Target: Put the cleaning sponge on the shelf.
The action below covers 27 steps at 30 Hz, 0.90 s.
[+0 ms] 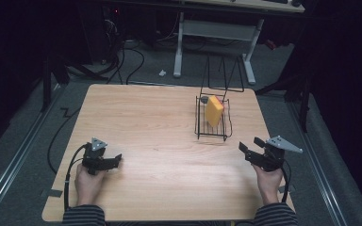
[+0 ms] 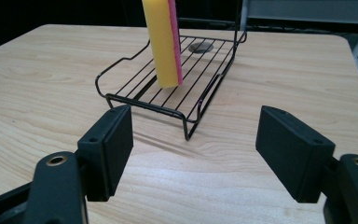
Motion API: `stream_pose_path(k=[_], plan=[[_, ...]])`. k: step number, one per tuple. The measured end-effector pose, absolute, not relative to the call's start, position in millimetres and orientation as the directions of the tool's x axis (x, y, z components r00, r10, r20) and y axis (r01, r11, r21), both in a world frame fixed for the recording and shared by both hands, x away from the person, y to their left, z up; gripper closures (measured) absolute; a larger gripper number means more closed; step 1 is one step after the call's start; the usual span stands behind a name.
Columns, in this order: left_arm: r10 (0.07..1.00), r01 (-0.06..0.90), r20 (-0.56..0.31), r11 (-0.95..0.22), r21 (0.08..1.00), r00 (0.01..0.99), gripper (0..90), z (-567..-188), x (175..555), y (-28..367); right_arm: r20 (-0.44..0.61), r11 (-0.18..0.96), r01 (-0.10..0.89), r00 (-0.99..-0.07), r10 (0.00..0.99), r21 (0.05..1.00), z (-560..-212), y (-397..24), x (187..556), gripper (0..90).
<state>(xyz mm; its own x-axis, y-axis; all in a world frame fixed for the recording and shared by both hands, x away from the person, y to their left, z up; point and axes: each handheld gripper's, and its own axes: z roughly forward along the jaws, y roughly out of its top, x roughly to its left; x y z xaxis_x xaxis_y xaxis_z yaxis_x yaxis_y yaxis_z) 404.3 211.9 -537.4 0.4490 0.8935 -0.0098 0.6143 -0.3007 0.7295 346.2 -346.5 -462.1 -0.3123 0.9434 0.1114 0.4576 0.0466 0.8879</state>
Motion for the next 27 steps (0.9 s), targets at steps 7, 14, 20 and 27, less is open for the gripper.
stream_pose_path(k=[7,14,20,27], plan=[[0.894,0.614,-0.01,-0.3,0.73,0.449,17.2,-537.4,404.3,211.9,0.113,0.053,0.485,-0.308,0.945,0.873,-473.3,-343.0,352.4,29.0],[0.894,0.614,-0.01,-0.3,0.73,0.449,17.1,-537.4,404.3,211.9,0.104,0.068,0.511,-0.301,0.948,0.857,-482.5,-340.1,359.0,29.8],[0.894,0.614,-0.01,-0.3,0.73,0.449,17.1,-537.5,404.3,211.9,0.092,0.086,0.529,-0.302,0.949,0.844,-488.7,-336.7,364.3,30.3],[0.893,0.614,-0.01,-0.3,0.73,0.449,17.1,-537.4,404.3,211.9,0.087,0.096,0.554,-0.295,0.951,0.827,-497.4,-335.1,370.3,30.4]])
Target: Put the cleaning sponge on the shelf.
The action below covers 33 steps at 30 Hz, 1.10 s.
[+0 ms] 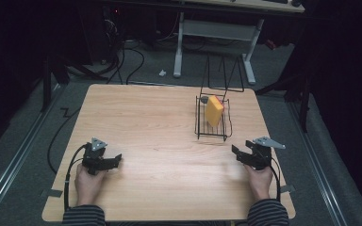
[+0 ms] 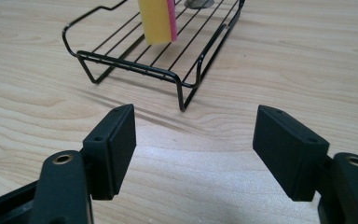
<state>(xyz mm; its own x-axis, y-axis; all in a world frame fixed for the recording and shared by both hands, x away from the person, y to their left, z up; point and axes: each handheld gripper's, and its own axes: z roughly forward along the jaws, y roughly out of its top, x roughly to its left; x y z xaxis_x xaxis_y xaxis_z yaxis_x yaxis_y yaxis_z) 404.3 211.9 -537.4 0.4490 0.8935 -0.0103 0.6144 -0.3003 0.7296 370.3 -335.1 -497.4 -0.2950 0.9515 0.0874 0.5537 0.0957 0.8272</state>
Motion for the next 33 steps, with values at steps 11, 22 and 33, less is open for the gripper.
stream_pose_path(k=[11,22,33], plan=[[0.893,0.614,-0.01,-0.3,0.73,0.449,17.1,-537.4,404.3,211.9,0.05,0.131,0.582,-0.284,0.958,0.803,-508.7,-332.4,377.5,30.4],[0.894,0.614,-0.01,-0.3,0.73,0.449,17.1,-537.5,404.3,211.9,0.005,0.184,0.61,-0.294,0.956,0.77,-519.1,-324.9,382.8,30.3],[0.893,0.614,-0.01,-0.301,0.73,0.449,17.1,-537.5,404.2,211.9,-0.019,0.204,0.663,-0.275,0.961,0.72,-530.4,-321.9,386.7,29.3]])
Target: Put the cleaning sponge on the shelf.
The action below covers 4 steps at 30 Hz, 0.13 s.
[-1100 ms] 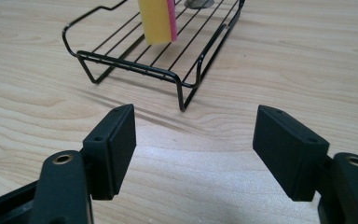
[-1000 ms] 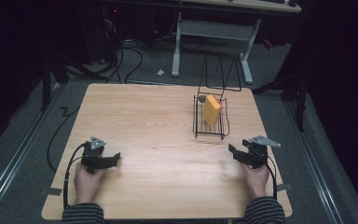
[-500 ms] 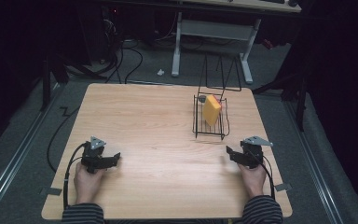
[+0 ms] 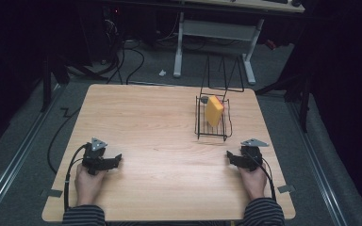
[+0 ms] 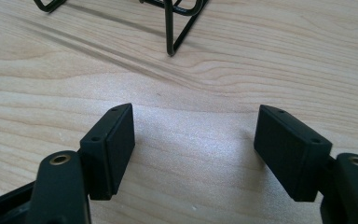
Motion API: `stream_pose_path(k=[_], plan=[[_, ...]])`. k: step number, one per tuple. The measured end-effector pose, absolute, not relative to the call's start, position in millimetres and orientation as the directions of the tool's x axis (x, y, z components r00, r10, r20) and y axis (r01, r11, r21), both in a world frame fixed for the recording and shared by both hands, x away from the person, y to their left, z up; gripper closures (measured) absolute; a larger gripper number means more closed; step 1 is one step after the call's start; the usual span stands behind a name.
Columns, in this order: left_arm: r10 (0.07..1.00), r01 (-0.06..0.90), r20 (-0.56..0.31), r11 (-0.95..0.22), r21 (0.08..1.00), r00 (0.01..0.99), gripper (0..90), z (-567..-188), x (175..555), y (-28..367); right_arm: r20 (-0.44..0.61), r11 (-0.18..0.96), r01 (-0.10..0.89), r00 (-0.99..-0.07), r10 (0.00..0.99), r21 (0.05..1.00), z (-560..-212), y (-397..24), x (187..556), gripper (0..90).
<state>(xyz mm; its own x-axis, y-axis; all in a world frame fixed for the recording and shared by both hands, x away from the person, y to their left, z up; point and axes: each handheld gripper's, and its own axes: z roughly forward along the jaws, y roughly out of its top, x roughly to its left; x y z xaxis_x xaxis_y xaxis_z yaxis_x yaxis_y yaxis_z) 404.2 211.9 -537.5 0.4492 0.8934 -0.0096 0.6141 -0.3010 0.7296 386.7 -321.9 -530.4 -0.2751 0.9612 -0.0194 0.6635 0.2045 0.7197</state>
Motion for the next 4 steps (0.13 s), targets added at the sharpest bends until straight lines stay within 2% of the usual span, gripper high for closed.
stream_pose_path(k=[4], plan=[[0.893,0.614,-0.01,-0.301,0.73,0.449,17.1,-537.5,404.2,211.9,-0.018,0.204,0.664,-0.276,0.961,0.72,-530.4,-322.0,386.6,29.2]])
